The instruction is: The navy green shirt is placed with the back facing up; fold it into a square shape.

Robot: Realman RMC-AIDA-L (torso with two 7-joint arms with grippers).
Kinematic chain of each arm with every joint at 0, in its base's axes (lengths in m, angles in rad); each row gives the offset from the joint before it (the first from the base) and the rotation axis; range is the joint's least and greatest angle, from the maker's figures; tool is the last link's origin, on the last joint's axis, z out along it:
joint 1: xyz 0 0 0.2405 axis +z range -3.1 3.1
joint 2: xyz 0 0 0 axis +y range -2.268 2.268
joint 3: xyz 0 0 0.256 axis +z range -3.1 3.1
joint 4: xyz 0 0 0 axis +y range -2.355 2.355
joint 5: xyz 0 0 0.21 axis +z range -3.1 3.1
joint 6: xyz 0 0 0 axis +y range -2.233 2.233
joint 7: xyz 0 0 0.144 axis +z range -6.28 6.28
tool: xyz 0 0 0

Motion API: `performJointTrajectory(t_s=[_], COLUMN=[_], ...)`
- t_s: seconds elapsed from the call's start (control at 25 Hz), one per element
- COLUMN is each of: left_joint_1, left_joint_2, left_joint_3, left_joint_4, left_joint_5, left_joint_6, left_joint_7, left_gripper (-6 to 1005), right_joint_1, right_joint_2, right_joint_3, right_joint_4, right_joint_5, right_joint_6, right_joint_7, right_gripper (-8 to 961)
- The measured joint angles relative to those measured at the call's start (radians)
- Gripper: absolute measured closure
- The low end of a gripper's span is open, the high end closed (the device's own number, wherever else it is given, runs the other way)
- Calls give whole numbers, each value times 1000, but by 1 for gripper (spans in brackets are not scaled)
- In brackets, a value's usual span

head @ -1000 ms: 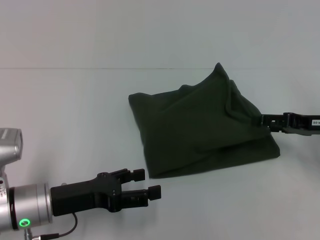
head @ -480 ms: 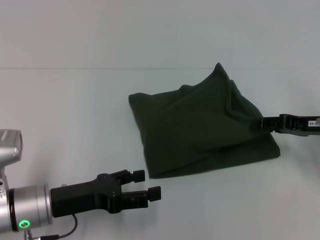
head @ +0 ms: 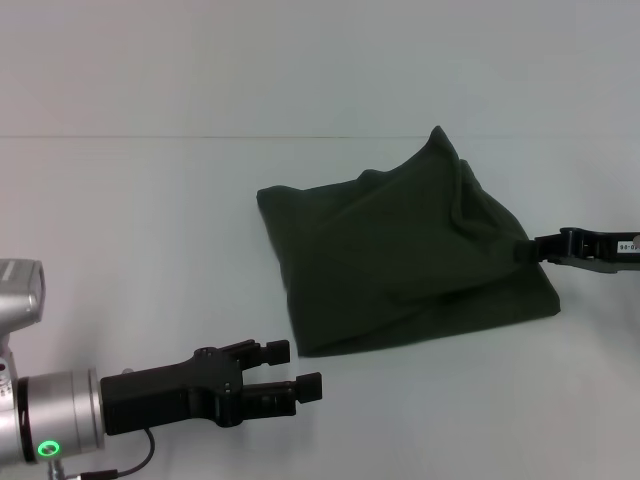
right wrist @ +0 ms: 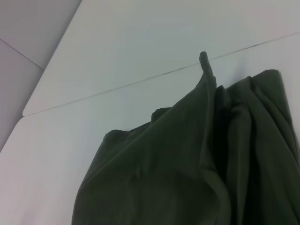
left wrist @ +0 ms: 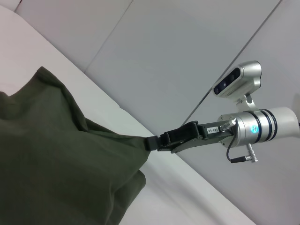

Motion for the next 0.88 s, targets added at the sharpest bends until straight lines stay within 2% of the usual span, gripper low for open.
performJointTrajectory(t_s=[0.08, 0.4, 0.64, 0.88], left_joint_1=[0, -1, -2, -5], left_joint_2=[0, 0, 3, 4], left_joint_3=[0, 0, 0, 3], left_joint_4=[0, 0, 2, 1], left_joint_5=[0, 0, 0, 0], left_joint_6=[0, 0, 3, 3], left_joint_7=[0, -1, -12, -12], left_gripper=[65, 65, 65, 65], right_joint_1=[0, -9, -50, -94], right_joint_2=[0, -9, -12, -3], right_joint_3=[1, 24, 78, 70], right_joint_4=[0, -24, -70, -36], right_joint_5=[1, 41, 47, 30], right_joint_6=[0, -50, -108, -52], right_joint_7=[0, -10, -10, -21], right_gripper=[815, 912, 912, 912])
